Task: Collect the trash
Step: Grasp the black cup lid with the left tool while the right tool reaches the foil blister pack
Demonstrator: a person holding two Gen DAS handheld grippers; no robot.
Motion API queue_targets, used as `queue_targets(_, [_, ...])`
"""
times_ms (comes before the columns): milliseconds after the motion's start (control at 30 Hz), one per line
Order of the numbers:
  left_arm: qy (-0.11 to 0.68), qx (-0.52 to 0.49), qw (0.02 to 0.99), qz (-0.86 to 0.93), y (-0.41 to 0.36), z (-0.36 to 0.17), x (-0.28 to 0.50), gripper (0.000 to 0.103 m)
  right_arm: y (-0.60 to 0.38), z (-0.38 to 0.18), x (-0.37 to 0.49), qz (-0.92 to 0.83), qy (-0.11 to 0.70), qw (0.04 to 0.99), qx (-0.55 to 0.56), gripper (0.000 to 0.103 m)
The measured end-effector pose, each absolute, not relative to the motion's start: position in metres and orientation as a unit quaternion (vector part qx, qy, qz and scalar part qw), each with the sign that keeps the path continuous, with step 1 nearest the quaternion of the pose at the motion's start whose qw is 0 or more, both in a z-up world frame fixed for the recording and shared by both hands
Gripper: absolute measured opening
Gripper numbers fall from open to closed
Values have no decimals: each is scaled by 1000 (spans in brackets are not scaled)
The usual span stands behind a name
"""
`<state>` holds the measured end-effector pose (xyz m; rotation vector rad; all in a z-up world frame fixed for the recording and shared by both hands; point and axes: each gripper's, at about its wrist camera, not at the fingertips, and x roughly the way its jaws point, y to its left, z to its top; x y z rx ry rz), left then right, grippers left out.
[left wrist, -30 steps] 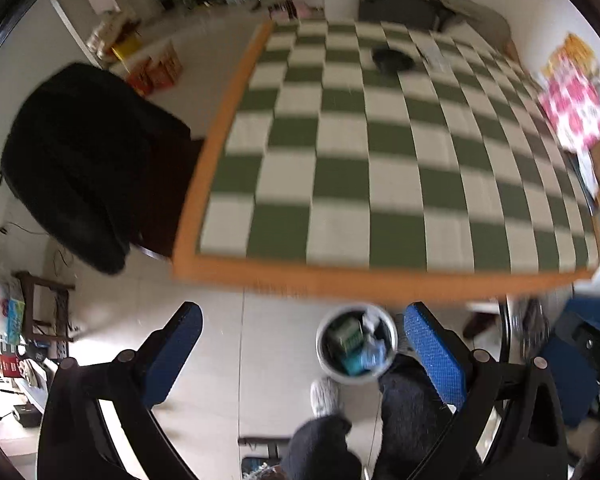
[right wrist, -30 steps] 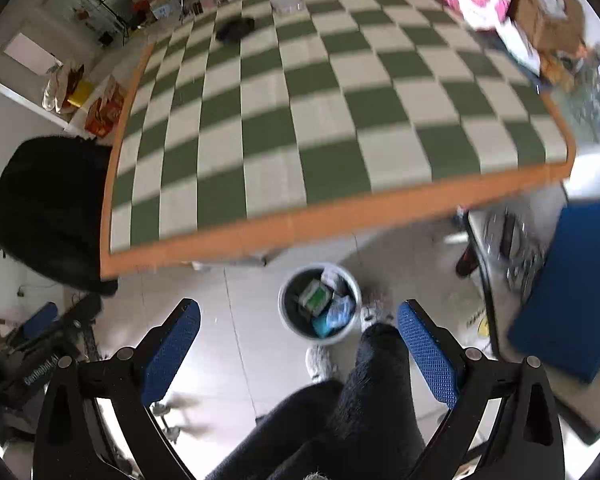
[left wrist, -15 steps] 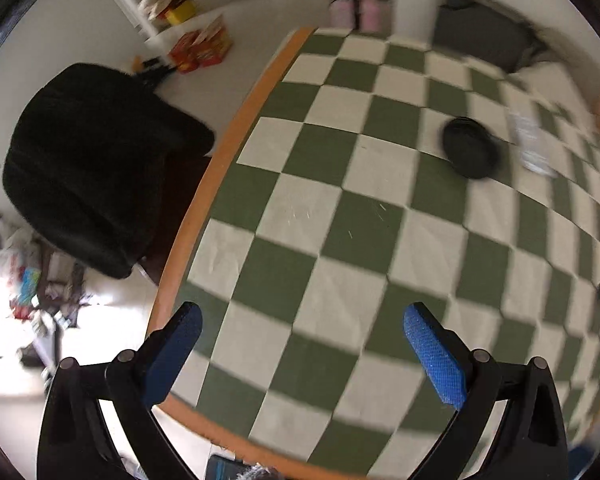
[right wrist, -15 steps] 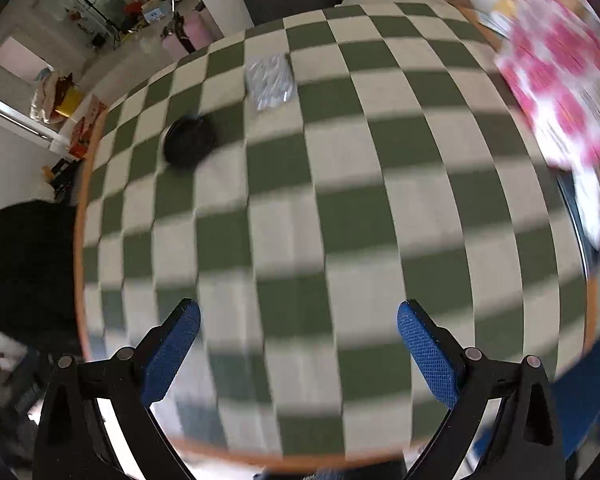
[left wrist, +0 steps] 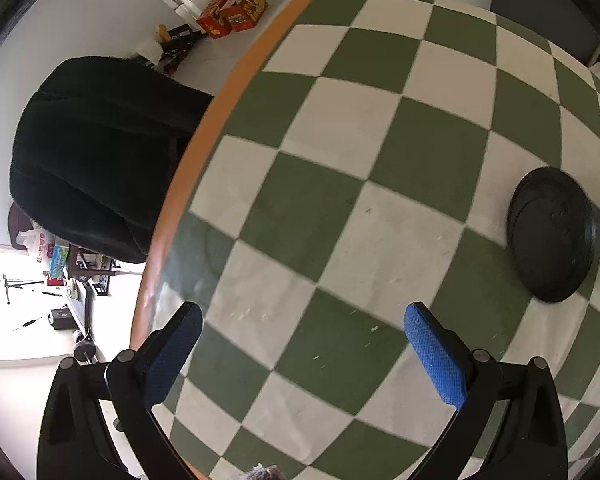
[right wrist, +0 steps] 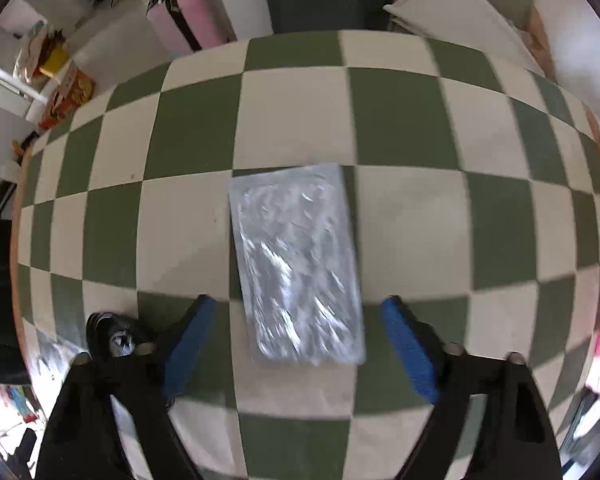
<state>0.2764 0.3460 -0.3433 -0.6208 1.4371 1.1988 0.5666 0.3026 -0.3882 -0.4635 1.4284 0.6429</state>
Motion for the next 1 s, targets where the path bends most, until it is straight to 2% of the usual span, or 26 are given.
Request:
queue_targets(133, [597,-290,574,480,347,-337,293,103,313,-396,558,295,608,691,-259,59])
queue_targets(200, [585,-315,592,456,346,-333,303,103,307,-397,559,305,606,687,-260,58])
queue_targets(233, [583,-321,598,447,348,-335,315,103,300,-396,562,304,610,685,-257,54])
queue_targets(300, [574,-350,612,417,349,-336,330,103,281,-395,571,299,620,682,-247,52])
queue_targets(333, [572,-362,614,406,348,-339,336,103,275,-396,573,298,623,681,-244,49])
queue_targets(500, [591,-403,606,347,351,-365,373,103,226,-401,596,280,646,673,-227,48])
queue_targets(600, [606,-397,600,339,353,-376,387,103,207,-406,607,277,663,666,-200,54])
queue_targets(667, [614,-391,595,340,354,-382,393,103,199,-406,614,279,669,664,-181,71])
queue_targets(767, [621,-385,589,346,358,-388,396,103,196,-407,619,286,669,665,-166,80])
queue_targets(900, [617,-378,588,363,363,-391,394,102,207,-410,618,304,656,669,-170,81])
queue_targets(1000, [606,-368,602,368,360,-384,394,91,222,-415,609,311,644,670,-197,82])
